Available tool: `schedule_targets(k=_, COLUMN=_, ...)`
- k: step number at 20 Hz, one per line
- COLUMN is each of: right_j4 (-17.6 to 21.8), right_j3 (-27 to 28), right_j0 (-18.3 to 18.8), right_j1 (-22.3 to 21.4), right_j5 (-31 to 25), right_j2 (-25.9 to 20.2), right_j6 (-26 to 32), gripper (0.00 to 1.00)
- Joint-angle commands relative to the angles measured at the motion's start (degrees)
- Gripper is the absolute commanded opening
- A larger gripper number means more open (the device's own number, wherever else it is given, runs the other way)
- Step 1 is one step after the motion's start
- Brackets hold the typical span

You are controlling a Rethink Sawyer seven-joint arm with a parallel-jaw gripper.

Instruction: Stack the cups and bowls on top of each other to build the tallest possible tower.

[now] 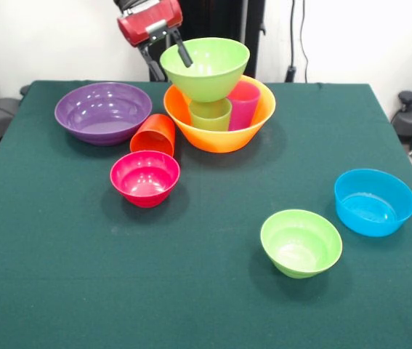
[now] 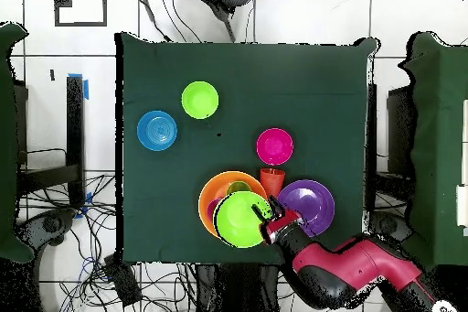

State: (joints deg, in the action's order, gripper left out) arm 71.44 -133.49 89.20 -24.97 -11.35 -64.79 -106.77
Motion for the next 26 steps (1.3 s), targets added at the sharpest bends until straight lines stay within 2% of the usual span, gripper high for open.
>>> schedule_targets(k=1, right_j4=4.0, right_j3=3.2, right_j0=-4.1, right_j1=-1.5, right_j5=1.2, right_j2=-0.3, right_j6=6.7, gripper=1.00)
schedule_targets(k=7, right_j4=2.7, right_j3=1.9, right_j0=-4.9, right_j1=-3.1, right_j5=1.5, right_j2=-0.1, right_j6=4.2, gripper=1.00)
schedule_targets(k=12, right_j4=3.2, right_j3=1.5, right_j0=-6.7, right_j1=-4.8, right_j5=3.1, right_j2=1.4, right_j6=1.5, gripper=1.00)
schedule_targets(k=14, right_j4=3.3, right_j3=1.9, right_j0=-7.1, right_j1=-4.4, right_j5=2.5, right_j2=2.4, right_j6=1.8, gripper=1.00)
schedule_targets(k=20, right_j4=6.0, right_j3=5.4, right_j0=-11.6, right_j1=-4.1, right_j5=-3.8, right_j2=10.1, right_j6=4.2, gripper=1.00)
schedule_targets(k=26, right_j4=3.2, right_j3=6.6, right_j0=-13.0, right_j1=-3.5, right_j5=-7.5, right_j2=12.9, right_j6=8.8, gripper=1.00)
